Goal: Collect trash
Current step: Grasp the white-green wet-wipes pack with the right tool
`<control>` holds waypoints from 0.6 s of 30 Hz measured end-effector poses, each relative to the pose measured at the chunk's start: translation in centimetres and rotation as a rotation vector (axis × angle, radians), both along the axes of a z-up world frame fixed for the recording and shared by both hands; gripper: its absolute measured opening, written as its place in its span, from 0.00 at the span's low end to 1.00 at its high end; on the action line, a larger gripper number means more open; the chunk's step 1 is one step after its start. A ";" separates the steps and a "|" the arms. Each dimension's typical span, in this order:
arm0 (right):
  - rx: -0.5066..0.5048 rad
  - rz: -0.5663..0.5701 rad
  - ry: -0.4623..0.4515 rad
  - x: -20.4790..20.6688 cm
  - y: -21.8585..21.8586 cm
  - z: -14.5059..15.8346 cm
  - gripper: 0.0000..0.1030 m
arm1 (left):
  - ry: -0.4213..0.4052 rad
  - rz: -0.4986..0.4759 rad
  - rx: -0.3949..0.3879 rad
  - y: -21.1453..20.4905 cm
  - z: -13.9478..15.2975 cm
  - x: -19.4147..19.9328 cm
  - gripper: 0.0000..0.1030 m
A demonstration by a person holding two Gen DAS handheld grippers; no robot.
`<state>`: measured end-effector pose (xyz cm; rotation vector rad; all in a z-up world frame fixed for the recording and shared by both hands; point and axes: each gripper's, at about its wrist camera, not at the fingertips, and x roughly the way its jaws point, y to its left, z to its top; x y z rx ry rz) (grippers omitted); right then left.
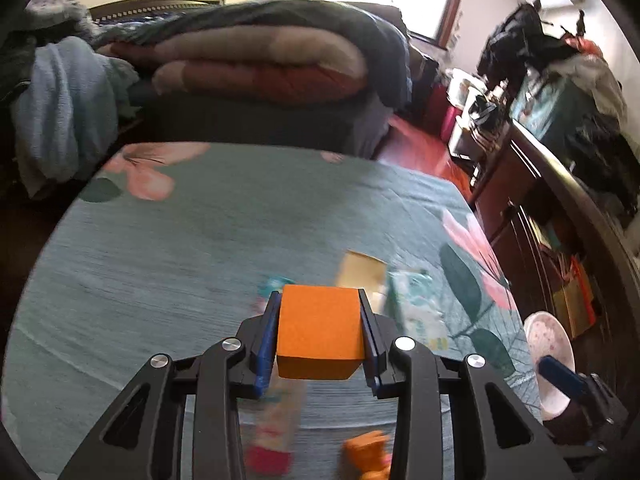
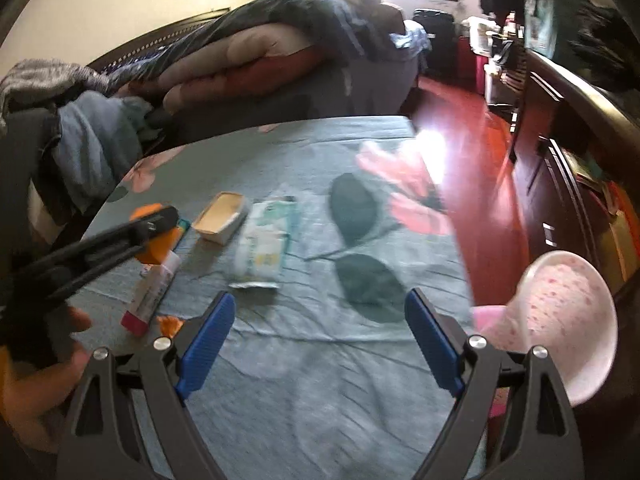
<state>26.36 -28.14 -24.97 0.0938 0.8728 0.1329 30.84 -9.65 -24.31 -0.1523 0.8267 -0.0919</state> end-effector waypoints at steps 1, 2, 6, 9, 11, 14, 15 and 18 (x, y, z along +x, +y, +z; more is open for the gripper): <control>-0.005 0.008 0.006 0.6 0.8 -0.2 0.85 | -0.006 0.015 0.004 0.8 0.2 -0.1 0.35; -0.009 0.013 0.011 1.1 1.3 -0.4 0.85 | -0.010 0.027 0.008 1.5 0.3 -0.2 0.35; -0.039 0.025 0.038 3.5 3.8 -1.6 0.85 | -0.016 0.080 0.012 4.4 0.6 -0.5 0.35; -0.053 0.028 0.054 4.9 5.0 -2.3 0.85 | -0.016 0.110 0.020 6.2 0.5 -0.7 0.35; -0.072 0.026 0.062 5.6 5.7 -2.6 0.83 | -0.016 0.127 0.023 7.2 0.4 -0.8 0.35; -0.089 0.024 0.073 6.4 6.5 -3.0 0.74 | -0.017 0.150 0.025 8.5 0.3 -0.9 0.35; -0.092 0.021 0.083 6.8 6.6 -3.3 0.72 | -0.015 0.155 0.022 8.9 0.2 -0.8 0.35; -0.126 0.023 0.082 7.2 7.2 -3.7 0.57 | -0.011 0.165 0.016 9.7 0.1 -1.0 0.35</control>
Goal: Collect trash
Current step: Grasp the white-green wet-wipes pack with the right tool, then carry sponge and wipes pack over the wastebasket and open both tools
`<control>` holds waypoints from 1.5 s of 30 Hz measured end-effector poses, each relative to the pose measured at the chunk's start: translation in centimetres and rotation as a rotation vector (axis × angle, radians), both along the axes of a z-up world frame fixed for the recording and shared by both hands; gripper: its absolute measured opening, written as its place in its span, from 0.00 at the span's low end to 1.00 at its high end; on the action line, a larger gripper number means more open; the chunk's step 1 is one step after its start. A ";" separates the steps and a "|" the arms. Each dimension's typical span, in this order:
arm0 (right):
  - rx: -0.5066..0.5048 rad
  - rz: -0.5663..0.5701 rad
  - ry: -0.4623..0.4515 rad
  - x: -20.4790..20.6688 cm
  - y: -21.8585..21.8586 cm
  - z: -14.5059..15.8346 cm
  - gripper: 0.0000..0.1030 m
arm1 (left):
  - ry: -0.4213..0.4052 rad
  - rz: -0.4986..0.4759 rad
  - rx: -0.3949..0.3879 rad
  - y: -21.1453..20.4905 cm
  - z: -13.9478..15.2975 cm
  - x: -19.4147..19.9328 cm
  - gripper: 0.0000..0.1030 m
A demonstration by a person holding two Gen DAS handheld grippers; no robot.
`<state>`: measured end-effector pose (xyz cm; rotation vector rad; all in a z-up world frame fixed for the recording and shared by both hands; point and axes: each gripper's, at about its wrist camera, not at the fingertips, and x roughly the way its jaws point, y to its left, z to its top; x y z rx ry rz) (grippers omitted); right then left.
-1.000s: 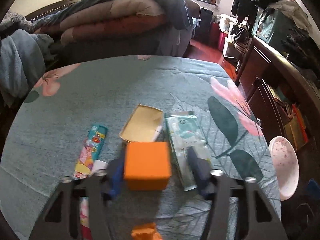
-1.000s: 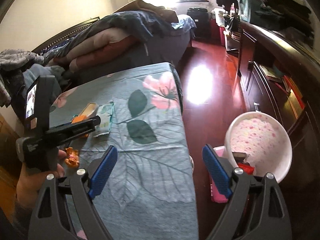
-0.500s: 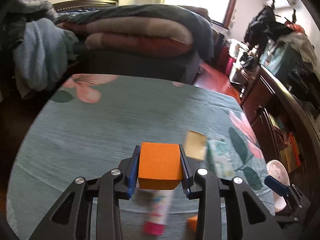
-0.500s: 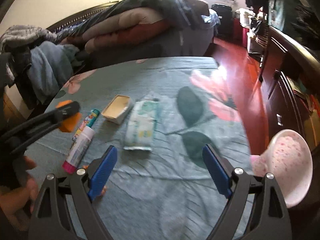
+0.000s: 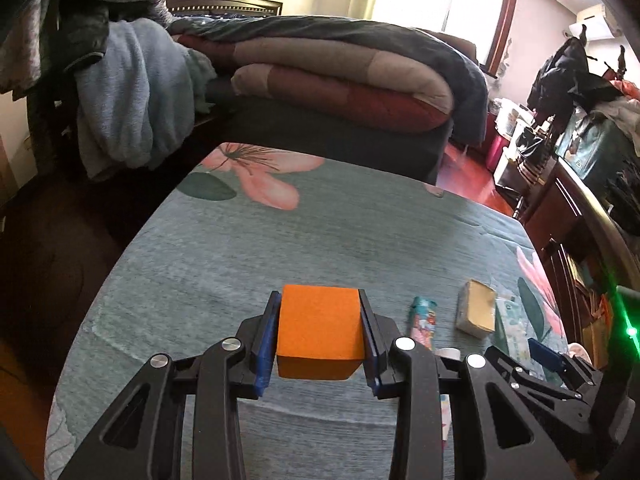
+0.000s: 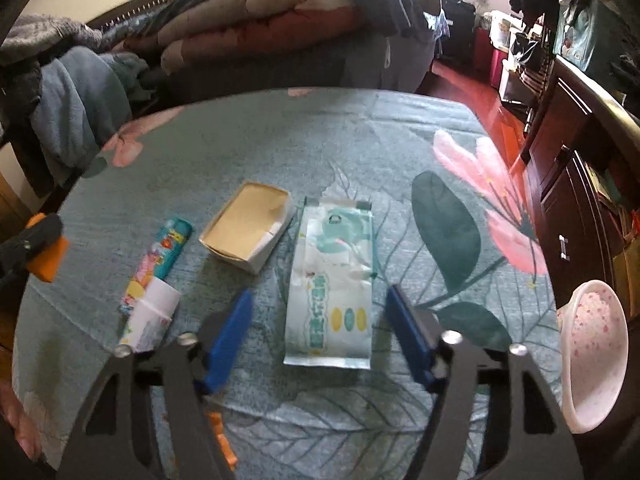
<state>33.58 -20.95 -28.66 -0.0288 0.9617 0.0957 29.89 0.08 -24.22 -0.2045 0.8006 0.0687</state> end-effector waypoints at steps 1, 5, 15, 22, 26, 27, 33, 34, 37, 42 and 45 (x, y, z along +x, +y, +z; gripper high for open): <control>0.007 0.008 -0.001 0.1 0.2 0.0 0.50 | 0.001 0.002 0.000 0.0 0.0 -0.2 0.35; 0.001 0.021 -0.002 0.3 0.6 0.1 0.41 | 0.003 0.002 -0.001 0.2 0.0 -0.1 0.35; 0.027 -0.008 -0.041 -3.3 -2.9 1.9 0.41 | -0.010 -0.042 0.010 -2.1 1.2 -0.9 0.35; 0.062 -0.055 -0.071 -6.8 -7.4 3.7 0.41 | -0.028 -0.108 0.016 -6.0 2.6 -1.9 0.35; 0.087 -0.088 -0.087 -8.9 -9.9 4.3 0.41 | -0.037 -0.162 0.017 -8.7 3.3 -2.3 0.35; 0.090 -0.095 -0.090 -9.2 -10.3 4.4 0.41 | -0.041 -0.175 0.019 -9.4 3.5 -2.5 0.35; 0.114 -0.166 -0.118 -11.6 -14.5 5.3 0.41 | -0.061 -0.276 0.033 -13.9 4.6 -3.0 0.35; 0.116 -0.179 -0.122 -11.9 -15.2 5.4 0.41 | -0.065 -0.294 0.034 -14.7 4.8 -3.1 0.35; 0.120 -0.222 -0.132 -12.8 -17.4 5.6 0.41 | -0.077 -0.346 0.037 -17.0 5.3 -3.4 0.35; 0.125 -0.293 -0.142 -14.3 -21.1 5.7 0.41 | -0.091 -0.434 0.038 -21.3 5.9 -3.9 0.35; 0.125 -0.342 -0.148 -15.3 -23.6 5.7 0.41 | -0.095 -0.492 0.037 -24.2 6.1 -4.1 0.35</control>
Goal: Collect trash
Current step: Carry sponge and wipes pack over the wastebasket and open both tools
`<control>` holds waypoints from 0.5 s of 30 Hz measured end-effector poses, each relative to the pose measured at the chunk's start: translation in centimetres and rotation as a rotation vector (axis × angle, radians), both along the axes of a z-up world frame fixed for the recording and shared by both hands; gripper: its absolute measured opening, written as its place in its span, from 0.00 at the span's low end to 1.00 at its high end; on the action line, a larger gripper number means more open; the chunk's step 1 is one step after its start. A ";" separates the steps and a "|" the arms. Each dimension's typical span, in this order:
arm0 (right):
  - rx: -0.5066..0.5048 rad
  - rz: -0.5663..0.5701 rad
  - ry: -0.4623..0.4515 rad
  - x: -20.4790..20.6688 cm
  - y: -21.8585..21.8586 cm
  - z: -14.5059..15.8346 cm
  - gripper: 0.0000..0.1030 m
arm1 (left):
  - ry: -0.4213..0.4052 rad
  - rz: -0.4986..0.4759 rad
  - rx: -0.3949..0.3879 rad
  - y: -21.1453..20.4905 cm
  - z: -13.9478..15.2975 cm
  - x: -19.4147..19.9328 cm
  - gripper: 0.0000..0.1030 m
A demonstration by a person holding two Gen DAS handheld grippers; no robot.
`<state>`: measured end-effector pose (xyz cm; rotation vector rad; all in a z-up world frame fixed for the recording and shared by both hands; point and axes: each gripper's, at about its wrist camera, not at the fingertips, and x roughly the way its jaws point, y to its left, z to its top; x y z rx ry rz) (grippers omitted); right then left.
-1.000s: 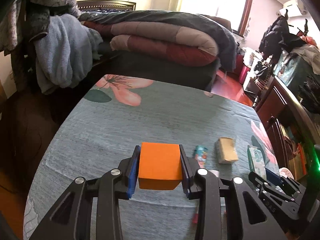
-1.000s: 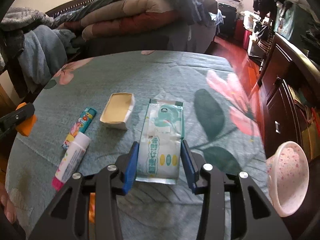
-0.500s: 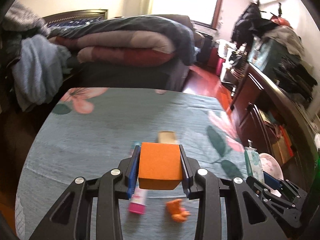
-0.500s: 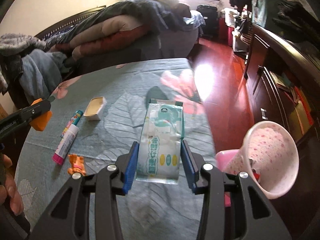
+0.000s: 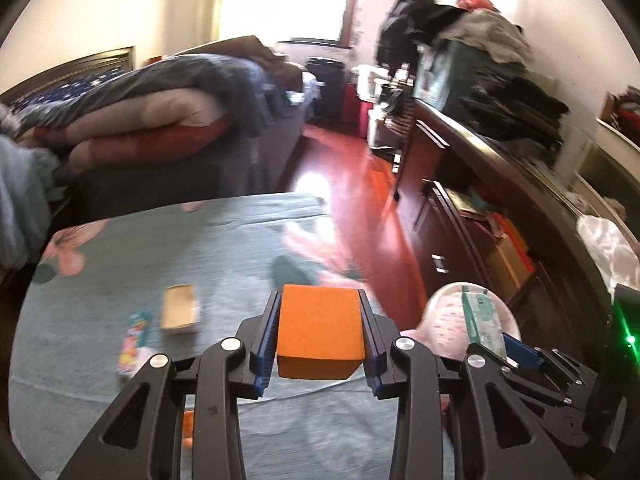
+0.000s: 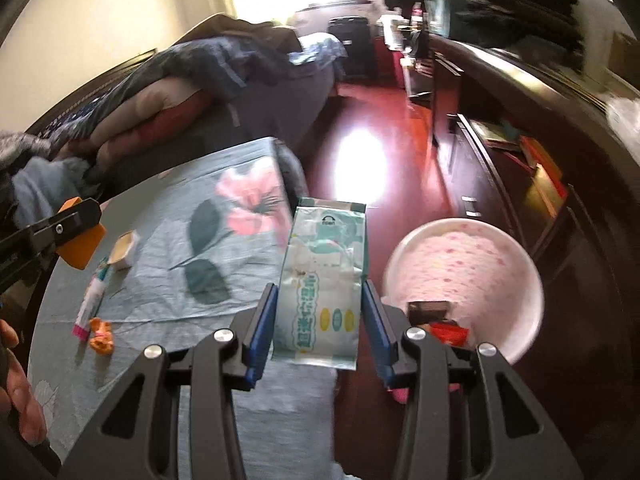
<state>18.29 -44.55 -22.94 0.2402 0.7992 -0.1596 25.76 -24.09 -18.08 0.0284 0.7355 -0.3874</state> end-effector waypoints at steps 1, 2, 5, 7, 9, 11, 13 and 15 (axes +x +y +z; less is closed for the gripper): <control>0.001 -0.016 -0.001 -0.3 -0.8 0.0 0.41 | 0.001 -0.021 -0.002 -1.0 0.1 0.0 0.35; 0.001 -0.029 -0.001 -0.5 -1.3 -0.1 0.41 | 0.002 -0.038 -0.003 -1.9 0.1 0.0 0.35; 0.000 -0.080 -0.002 -1.3 -3.4 -0.2 0.41 | 0.000 -0.094 -0.006 -4.6 0.0 0.0 0.35; 0.001 -0.114 0.000 -1.9 -5.1 -0.4 0.41 | 0.002 -0.125 -0.005 -6.3 -0.2 -0.1 0.35; -0.001 -0.145 0.003 -2.2 -6.5 -0.5 0.41 | 0.008 -0.157 -0.008 -8.0 -0.4 0.0 0.35; 0.000 -0.172 0.005 -2.5 -7.7 -0.8 0.41 | 0.017 -0.186 -0.006 -9.6 -0.7 0.1 0.35; -0.004 -0.203 0.010 -2.8 -9.2 -1.1 0.41 | 0.023 -0.219 -0.008 -11.3 -1.0 0.3 0.35; -0.003 -0.227 0.017 -3.0 -10.4 -1.5 0.41 | 0.025 -0.246 -0.002 -12.9 -1.3 0.4 0.35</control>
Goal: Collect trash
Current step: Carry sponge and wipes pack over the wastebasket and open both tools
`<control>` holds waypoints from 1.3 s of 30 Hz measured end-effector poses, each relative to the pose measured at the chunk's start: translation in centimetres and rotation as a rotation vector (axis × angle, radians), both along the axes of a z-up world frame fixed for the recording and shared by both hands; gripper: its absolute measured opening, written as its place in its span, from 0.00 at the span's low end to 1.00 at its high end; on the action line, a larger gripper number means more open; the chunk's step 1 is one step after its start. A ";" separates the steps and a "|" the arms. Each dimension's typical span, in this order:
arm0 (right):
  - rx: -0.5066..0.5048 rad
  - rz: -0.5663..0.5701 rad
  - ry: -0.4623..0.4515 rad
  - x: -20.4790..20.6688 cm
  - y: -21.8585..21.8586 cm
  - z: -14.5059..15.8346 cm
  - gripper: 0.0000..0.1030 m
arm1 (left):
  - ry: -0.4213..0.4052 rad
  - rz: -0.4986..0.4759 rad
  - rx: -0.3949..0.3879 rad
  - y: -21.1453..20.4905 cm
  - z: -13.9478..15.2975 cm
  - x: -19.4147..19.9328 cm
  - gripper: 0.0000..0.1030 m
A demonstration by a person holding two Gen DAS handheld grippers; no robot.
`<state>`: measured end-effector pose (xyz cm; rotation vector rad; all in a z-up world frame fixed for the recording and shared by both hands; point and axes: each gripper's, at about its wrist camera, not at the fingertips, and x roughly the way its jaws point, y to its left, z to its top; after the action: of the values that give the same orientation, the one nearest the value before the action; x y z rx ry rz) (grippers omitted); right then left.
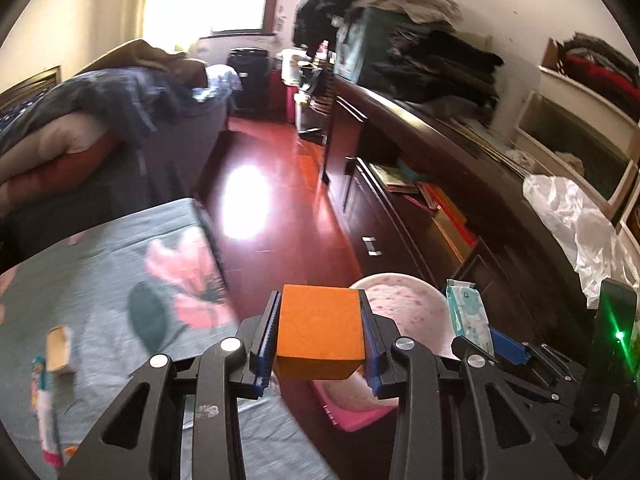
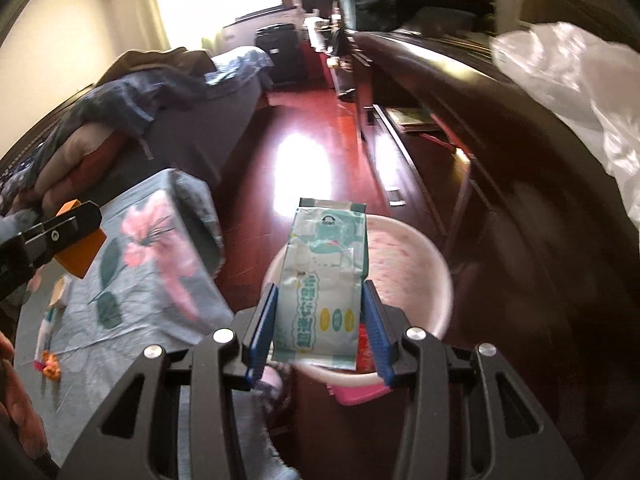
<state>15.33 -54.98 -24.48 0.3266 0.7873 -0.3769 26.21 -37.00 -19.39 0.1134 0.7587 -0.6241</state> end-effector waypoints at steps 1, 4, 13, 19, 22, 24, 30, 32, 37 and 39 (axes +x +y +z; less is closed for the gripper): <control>-0.001 -0.014 0.005 -0.1 -0.7 -0.3 0.41 | 0.001 -0.013 0.000 -0.8 -0.2 0.0 0.35; 0.001 -0.044 0.014 -0.2 -2.2 -1.0 0.41 | 0.012 -0.052 0.003 -3.1 -0.9 0.2 0.35; 0.006 -0.100 0.058 -0.2 -5.2 -3.6 0.41 | 0.064 -0.130 0.030 -8.7 -3.9 1.2 0.35; 0.014 -0.104 0.072 0.8 -6.4 -4.8 0.41 | 0.084 -0.151 0.050 -11.0 -5.5 1.8 0.35; 0.010 -0.095 0.078 1.5 -6.6 -5.2 0.42 | 0.100 -0.160 0.054 -11.6 -6.2 2.3 0.35; -0.003 -0.092 0.086 1.9 -6.7 -5.5 0.43 | 0.108 -0.153 0.046 -11.7 -6.5 2.7 0.38; 0.004 -0.094 0.095 2.4 -7.1 -6.5 0.49 | 0.109 -0.140 -0.002 -11.6 -6.4 3.6 0.70; 0.005 -0.095 0.097 2.4 -7.2 -6.7 0.52 | 0.104 -0.132 -0.004 -11.5 -6.3 3.7 0.73; 0.008 -0.091 0.105 2.3 -7.0 -6.9 0.54 | 0.105 -0.108 0.000 -11.0 -6.5 4.0 0.74; 0.009 -0.087 0.108 2.2 -6.8 -6.8 0.55 | 0.101 -0.098 0.004 -10.6 -6.3 4.0 0.75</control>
<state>17.55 -61.77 -31.30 0.3523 0.8825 -0.4761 30.23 -47.62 -25.73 0.1245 0.8559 -0.7259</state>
